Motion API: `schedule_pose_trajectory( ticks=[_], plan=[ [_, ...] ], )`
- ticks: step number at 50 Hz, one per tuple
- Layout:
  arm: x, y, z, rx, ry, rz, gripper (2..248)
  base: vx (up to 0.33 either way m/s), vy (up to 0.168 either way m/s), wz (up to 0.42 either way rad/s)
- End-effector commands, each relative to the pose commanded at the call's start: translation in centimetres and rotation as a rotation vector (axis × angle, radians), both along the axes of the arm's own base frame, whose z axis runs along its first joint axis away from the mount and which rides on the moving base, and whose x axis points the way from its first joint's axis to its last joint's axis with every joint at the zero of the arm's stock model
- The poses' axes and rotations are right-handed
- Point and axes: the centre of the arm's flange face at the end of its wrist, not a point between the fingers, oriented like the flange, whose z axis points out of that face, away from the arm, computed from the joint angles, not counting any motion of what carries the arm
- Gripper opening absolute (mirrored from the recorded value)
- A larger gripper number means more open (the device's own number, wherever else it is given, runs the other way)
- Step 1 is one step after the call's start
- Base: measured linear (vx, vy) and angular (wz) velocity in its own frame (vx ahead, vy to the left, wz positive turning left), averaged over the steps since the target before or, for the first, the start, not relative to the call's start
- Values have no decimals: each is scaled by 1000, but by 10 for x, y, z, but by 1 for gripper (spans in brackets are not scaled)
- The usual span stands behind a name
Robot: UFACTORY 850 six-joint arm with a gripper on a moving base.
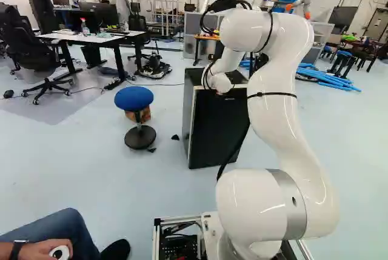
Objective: Grab a drink from the fridge
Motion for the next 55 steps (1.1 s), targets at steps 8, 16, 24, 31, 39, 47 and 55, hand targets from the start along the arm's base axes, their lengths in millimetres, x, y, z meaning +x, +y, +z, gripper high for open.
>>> schedule_pose_trajectory(
  ticks=[8,16,24,31,39,47,55],
  plan=[
    [0,0,0,0,0,0,218,0,0,0],
    [0,0,0,0,0,0,180,0,0,0],
    [0,0,0,0,0,0,105,0,0,0],
    [0,0,0,0,0,0,101,0,0,0],
    [0,0,7,-1,-9,0,101,0,0,0],
    [0,0,16,-3,-22,0,101,0,0,0],
    [0,0,25,-4,-35,0,101,0,0,0]
  ],
)
